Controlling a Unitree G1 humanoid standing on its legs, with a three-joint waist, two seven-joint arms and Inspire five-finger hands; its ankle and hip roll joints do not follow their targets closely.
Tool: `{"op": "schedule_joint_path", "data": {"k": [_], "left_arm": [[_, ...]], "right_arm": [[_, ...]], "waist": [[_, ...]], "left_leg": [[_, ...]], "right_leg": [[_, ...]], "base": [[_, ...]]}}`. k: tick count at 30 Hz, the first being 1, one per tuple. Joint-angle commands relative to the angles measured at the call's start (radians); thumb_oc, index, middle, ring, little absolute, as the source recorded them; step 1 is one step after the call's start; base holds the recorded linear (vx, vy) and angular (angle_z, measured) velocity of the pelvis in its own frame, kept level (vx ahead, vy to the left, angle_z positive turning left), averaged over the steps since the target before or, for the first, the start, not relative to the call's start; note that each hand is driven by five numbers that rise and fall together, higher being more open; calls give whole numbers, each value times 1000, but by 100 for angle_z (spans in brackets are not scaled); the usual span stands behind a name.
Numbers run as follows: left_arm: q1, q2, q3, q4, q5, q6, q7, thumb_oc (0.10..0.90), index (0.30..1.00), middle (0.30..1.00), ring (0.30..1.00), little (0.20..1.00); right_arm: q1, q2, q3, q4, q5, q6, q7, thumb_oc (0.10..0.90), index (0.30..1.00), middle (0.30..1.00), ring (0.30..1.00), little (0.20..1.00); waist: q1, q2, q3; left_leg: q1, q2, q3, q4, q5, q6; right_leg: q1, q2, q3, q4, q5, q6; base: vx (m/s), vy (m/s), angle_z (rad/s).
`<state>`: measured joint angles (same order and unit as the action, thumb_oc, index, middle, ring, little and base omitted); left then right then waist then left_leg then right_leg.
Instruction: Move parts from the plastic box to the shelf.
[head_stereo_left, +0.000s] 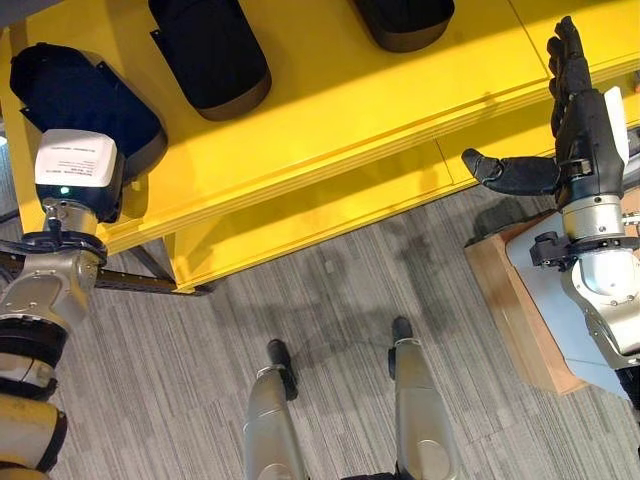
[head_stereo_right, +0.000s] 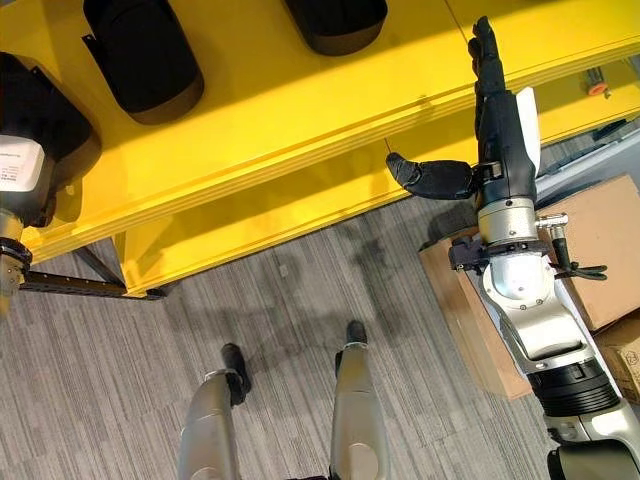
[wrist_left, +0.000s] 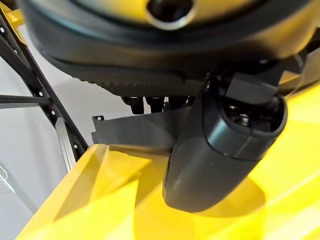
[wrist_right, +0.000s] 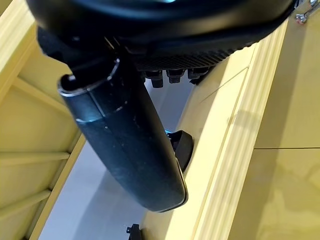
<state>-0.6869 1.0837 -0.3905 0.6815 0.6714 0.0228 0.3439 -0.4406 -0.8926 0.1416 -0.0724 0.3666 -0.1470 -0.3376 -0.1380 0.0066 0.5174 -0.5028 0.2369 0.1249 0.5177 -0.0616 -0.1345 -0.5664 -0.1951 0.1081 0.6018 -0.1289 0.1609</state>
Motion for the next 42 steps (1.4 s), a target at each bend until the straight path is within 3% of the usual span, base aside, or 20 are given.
{"op": "schedule_joint_path", "data": {"k": [1, 2, 3, 5, 7, 18, 42], "left_arm": [[13, 51, 38, 4, -43, 54, -18, 900, 1000, 1000, 1000, 1000], [17, 50, 41, 10, -44, 60, -16, 900, 1000, 1000, 1000, 1000], [27, 41, 56, 43, -29, 163, -69, 900, 1000, 1000, 1000, 1000], [29, 32, 58, 75, -39, 198, -70, 900, 1000, 1000, 1000, 1000], [36, 14, 78, 99, -34, 273, -90, 900, 1000, 1000, 1000, 1000], [1, -40, 102, 186, 28, 398, -73, 900, 1000, 1000, 1000, 1000], [-68, -30, -5, 147, 277, 365, -57, 900, 1000, 1000, 1000, 1000]], "right_arm": [[-97, -29, -108, -86, 15, -85, -28, 900, 1000, 1000, 1000, 1000], [-94, -30, -107, -89, 15, -82, -28, 900, 1000, 1000, 1000, 1000], [-89, -24, -111, -93, 11, -78, -23, 900, 1000, 1000, 1000, 1000], [-95, -23, -108, -93, 11, -73, -22, 900, 1000, 1000, 1000, 1000], [-100, -13, -105, -101, 1, -64, -27, 900, 1000, 1000, 1000, 1000], [-117, 9, -86, -116, -18, -41, -25, 900, 1000, 1000, 1000, 1000], [-130, 1, -47, -91, -7, -55, -23, 900, 1000, 1000, 1000, 1000]], "waist": [[-14, -14, -88], [-14, -13, -89], [-14, -9, -92], [-14, -9, -94], [-13, -10, -95], [-22, -15, -105], [-44, -13, -115]], "left_leg": [[57, -23, -39, 55, -152, 50], [59, -23, -39, 55, -153, 50], [67, -23, -38, 47, -148, 49], [72, -22, -36, 41, -146, 48], [77, -21, -35, 32, -140, 47], [89, -14, -28, 26, -139, 45], [99, -16, -19, 36, -154, 48]], "right_leg": [[51, -25, -26, -140, 55, -22], [52, -25, -27, -138, 53, -22], [61, -27, -30, -133, 45, -23], [64, -27, -31, -134, 45, -23], [68, -27, -31, -138, 45, -23], [69, -24, -25, -130, 37, -24], [59, -16, -7, -108, 32, -26]], "base": [[0, 0, 0], [53, 3, 0], [52, 3, 1], [22, 0, 0], [0, 0, 0], [0, 0, 0], [0, 0, 0]]}}
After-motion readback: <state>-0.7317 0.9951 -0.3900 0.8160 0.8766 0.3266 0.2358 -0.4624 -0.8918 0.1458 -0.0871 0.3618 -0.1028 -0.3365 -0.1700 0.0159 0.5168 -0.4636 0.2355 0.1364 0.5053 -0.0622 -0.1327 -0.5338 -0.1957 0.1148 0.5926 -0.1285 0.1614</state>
